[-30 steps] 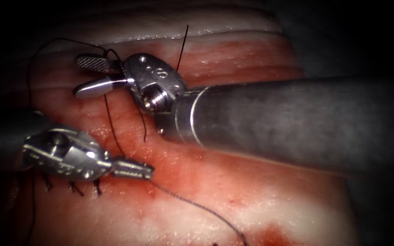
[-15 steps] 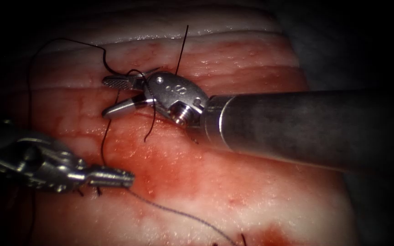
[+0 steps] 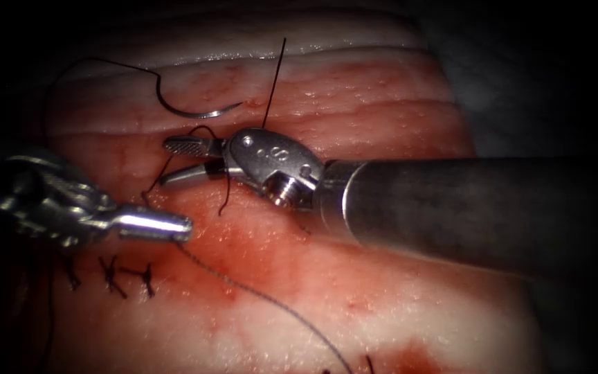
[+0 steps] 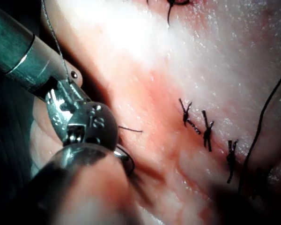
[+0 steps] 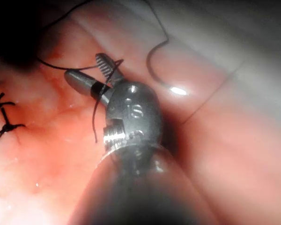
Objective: Wound Closure
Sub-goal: Wrap the suture two times around the right gripper counter-clockwise.
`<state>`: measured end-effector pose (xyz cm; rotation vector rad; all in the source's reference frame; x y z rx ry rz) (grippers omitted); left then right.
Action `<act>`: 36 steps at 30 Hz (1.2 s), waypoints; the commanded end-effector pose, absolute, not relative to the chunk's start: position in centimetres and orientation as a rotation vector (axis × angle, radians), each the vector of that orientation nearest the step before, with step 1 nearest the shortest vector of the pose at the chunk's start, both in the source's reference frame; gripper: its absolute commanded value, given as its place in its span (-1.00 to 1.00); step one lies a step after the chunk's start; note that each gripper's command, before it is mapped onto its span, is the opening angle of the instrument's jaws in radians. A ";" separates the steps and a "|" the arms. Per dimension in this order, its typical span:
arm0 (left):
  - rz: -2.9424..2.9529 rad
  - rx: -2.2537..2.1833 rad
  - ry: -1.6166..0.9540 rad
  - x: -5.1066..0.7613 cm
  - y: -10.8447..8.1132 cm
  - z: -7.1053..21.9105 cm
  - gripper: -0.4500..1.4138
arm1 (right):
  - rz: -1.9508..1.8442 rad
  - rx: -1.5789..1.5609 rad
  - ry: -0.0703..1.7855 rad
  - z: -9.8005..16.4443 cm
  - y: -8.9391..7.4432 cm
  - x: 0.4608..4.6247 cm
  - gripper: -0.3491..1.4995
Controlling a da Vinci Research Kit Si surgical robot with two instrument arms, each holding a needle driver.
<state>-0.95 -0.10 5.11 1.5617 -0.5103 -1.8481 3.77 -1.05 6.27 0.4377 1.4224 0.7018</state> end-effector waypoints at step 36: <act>-1.866 1.701 -0.241 -1.14 0.0 5.8 -1.00 | 0.803 0.818 1.771 6.2 -0.8 4.00 -0.02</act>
